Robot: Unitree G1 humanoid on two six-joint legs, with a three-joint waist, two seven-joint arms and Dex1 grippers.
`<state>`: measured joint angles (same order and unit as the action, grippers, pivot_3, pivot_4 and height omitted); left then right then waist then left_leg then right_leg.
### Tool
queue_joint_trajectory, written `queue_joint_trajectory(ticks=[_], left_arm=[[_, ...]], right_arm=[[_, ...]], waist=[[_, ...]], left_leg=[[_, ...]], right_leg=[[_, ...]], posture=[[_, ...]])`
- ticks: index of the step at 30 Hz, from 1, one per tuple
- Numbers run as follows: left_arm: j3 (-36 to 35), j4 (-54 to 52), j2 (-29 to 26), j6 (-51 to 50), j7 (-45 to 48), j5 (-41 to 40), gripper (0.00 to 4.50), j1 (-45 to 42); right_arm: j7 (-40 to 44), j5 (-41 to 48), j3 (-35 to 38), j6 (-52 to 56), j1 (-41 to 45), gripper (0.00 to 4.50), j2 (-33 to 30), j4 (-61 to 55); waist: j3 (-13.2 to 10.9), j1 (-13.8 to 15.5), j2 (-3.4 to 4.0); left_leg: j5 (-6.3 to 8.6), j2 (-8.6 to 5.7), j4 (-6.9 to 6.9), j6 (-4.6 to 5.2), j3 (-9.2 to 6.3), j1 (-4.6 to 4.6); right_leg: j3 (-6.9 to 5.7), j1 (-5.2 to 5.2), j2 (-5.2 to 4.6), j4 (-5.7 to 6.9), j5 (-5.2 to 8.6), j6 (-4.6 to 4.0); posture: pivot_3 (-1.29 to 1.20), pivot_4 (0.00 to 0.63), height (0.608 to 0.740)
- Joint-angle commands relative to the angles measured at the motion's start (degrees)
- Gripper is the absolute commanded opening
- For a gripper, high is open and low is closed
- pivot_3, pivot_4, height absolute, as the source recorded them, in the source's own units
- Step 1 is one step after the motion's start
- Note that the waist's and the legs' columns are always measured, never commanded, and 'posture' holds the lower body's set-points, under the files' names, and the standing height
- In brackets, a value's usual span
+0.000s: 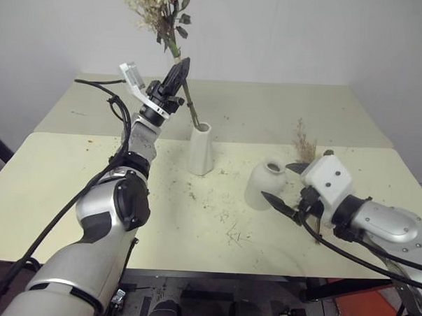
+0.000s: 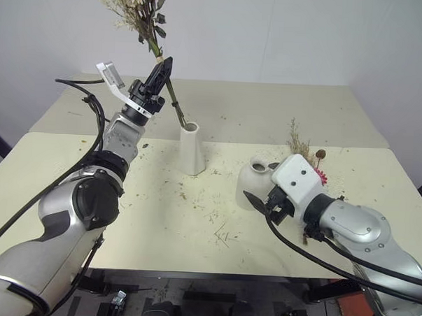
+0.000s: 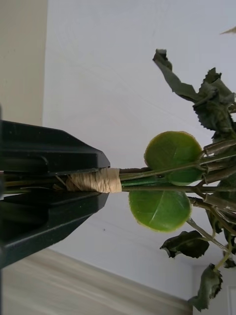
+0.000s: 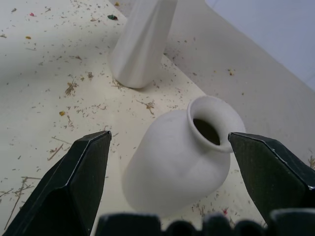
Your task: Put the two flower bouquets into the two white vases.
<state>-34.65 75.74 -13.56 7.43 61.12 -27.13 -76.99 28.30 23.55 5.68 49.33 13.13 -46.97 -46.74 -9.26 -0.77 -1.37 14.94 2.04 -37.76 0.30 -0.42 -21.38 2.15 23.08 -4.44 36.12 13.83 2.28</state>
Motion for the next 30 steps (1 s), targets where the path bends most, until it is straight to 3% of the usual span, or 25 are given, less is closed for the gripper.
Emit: queue_joint_trajectory(ticks=[1,14,30], left_arm=[[1.21,-0.90,-0.39,0.90,1.03,0.88,0.15,-2.38],[2.18,-1.22,-1.76,2.49,3.31,1.69,0.15,-2.54],[-1.48,-0.06,0.17,6.20,-4.08,-0.53,0.15,-1.72]], right_arm=[[-0.92,-0.55,0.98,0.05,0.21,4.50,0.16,-2.01],[-1.38,-0.56,0.57,-0.29,0.47,4.50,0.43,-1.65],[-1.59,-0.19,1.44,0.95,-0.64,4.50,0.18,-3.10]], waist=[[0.00,0.00,0.00],[0.00,-0.11,0.00],[0.00,-0.02,0.00]], left_leg=[[0.00,0.00,0.00,0.00,0.00,0.00],[0.00,0.00,0.00,0.00,0.00,0.00],[0.00,0.00,0.00,0.01,-0.01,-0.01]], right_leg=[[0.00,0.00,0.00,0.00,0.00,0.00],[0.00,0.01,0.00,-0.01,0.00,0.00],[0.00,0.01,0.00,0.00,0.00,0.00]], posture=[[0.00,0.150,0.740],[0.00,0.150,0.740],[0.00,0.150,0.740]])
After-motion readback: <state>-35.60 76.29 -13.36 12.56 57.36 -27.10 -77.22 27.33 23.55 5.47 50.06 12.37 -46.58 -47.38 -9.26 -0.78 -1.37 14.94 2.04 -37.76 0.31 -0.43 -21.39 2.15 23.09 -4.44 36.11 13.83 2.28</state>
